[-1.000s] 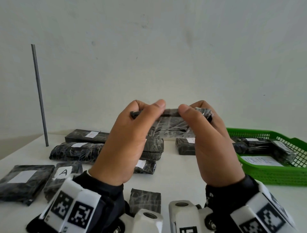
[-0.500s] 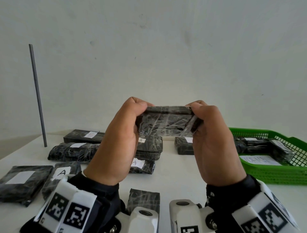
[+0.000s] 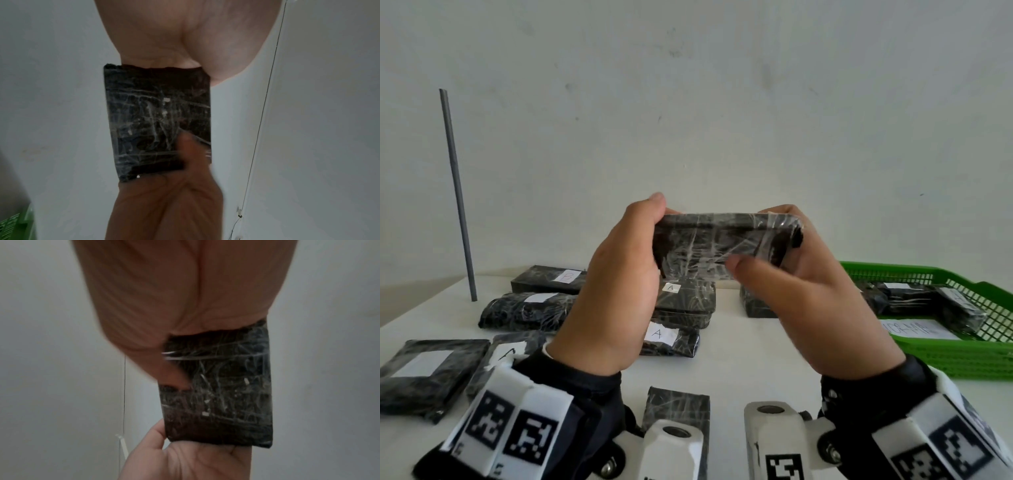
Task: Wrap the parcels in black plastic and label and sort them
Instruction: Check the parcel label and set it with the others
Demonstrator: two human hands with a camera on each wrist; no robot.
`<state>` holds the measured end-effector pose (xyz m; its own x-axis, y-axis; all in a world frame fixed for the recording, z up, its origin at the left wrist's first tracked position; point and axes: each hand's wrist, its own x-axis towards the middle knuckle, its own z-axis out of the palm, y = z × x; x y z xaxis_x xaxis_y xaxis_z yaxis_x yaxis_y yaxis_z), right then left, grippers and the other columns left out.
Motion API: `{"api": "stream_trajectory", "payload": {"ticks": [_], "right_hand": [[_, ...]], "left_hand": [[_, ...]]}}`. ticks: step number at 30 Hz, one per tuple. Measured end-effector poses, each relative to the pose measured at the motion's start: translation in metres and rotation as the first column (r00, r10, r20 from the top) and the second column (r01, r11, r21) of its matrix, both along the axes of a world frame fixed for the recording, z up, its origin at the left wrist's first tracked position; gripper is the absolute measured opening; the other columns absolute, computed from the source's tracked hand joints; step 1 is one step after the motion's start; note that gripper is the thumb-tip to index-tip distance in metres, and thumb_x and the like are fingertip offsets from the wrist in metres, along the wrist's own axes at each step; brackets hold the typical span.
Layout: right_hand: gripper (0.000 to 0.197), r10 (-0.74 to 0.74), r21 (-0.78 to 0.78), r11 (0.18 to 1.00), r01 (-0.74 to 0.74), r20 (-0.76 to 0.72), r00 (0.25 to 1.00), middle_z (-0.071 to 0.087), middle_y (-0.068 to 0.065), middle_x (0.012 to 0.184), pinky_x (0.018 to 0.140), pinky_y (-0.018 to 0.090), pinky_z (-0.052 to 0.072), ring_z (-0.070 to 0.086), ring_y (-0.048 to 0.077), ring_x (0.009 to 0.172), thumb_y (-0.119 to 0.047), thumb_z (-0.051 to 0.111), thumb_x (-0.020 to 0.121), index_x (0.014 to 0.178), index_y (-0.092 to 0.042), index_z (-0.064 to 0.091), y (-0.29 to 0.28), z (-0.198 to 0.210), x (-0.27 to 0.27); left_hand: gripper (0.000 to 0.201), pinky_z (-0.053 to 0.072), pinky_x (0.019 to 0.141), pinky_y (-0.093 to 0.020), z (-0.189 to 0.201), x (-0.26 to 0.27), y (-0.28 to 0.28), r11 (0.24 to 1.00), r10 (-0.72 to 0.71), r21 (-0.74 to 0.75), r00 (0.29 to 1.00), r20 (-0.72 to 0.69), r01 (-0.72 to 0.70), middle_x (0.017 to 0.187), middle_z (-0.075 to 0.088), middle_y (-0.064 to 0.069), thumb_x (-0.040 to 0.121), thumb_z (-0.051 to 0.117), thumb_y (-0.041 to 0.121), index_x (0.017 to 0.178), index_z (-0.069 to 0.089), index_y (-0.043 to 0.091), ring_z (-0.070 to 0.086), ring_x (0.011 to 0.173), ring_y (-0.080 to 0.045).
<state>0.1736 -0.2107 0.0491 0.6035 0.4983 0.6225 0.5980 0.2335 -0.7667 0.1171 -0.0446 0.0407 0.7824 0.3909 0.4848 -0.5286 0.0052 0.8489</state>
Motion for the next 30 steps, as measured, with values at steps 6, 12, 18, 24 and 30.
{"api": "stream_trajectory", "payload": {"ticks": [6, 12, 18, 24, 30], "right_hand": [[0.036, -0.287, -0.025, 0.948, 0.317, 0.365, 0.886, 0.069, -0.003, 0.091, 0.077, 0.017, 0.048, 0.064, 0.015, 0.086, 0.008, 0.079, 0.083, 0.091, -0.022, 0.062, -0.009, -0.007, 0.018], [0.041, -0.303, -0.249, 0.866, 0.433, 0.427, 0.852, 0.051, -0.026, 0.13, 0.1, 0.008, 0.039, 0.05, 0.005, 0.129, -0.03, 0.074, 0.074, 0.108, -0.053, 0.069, -0.018, -0.004, 0.014], [0.062, 0.057, -0.31, 0.948, -0.072, -0.057, 0.997, 0.072, -0.004, 0.133, 0.103, 0.064, 0.05, 0.069, 0.029, 0.12, -0.012, 0.06, 0.086, 0.144, -0.033, 0.059, -0.031, -0.002, 0.013], [0.027, -0.097, -0.22, 0.972, 0.084, -0.049, 0.994, 0.08, 0.008, 0.096, 0.072, 0.045, 0.059, 0.073, 0.035, 0.076, -0.02, 0.073, 0.09, 0.117, -0.015, 0.07, -0.019, -0.007, 0.009], [0.018, -0.17, -0.074, 0.985, 0.159, -0.202, 0.965, 0.081, 0.012, 0.097, 0.07, 0.035, 0.065, 0.079, 0.031, 0.086, 0.0, 0.069, 0.094, 0.111, -0.005, 0.065, -0.03, -0.008, 0.005]], "left_hand": [[0.034, 0.056, 0.103, -0.044, -0.002, 0.004, 0.004, 1.0, 0.022, 0.004, 0.985, -0.173, -0.022, 0.093, 0.076, 0.004, 0.106, 0.053, 0.029, 0.089, 0.081, 0.022, 0.073, 0.098, -0.013], [0.016, 0.057, 0.09, -0.034, -0.002, 0.003, 0.015, 0.983, 0.183, 0.039, 0.976, -0.12, -0.18, 0.095, 0.081, 0.006, 0.094, 0.073, 0.014, 0.109, 0.078, 0.018, 0.076, 0.093, -0.008], [0.016, 0.063, 0.069, -0.029, 0.006, -0.006, 0.025, 0.983, 0.112, -0.137, 0.989, -0.093, -0.124, 0.102, 0.079, -0.017, 0.091, 0.071, 0.002, 0.101, 0.08, 0.01, 0.074, 0.079, -0.016], [0.016, 0.062, 0.076, -0.034, 0.011, -0.008, 0.021, 0.996, 0.053, -0.075, 0.997, -0.047, -0.057, 0.097, 0.079, -0.007, 0.095, 0.068, 0.008, 0.105, 0.079, 0.013, 0.073, 0.081, -0.015], [0.033, 0.059, 0.095, -0.047, 0.003, -0.01, 0.016, 0.963, 0.081, 0.267, 0.971, -0.224, -0.018, 0.097, 0.081, -0.001, 0.091, 0.074, 0.031, 0.12, 0.062, 0.021, 0.078, 0.091, -0.021]]}}
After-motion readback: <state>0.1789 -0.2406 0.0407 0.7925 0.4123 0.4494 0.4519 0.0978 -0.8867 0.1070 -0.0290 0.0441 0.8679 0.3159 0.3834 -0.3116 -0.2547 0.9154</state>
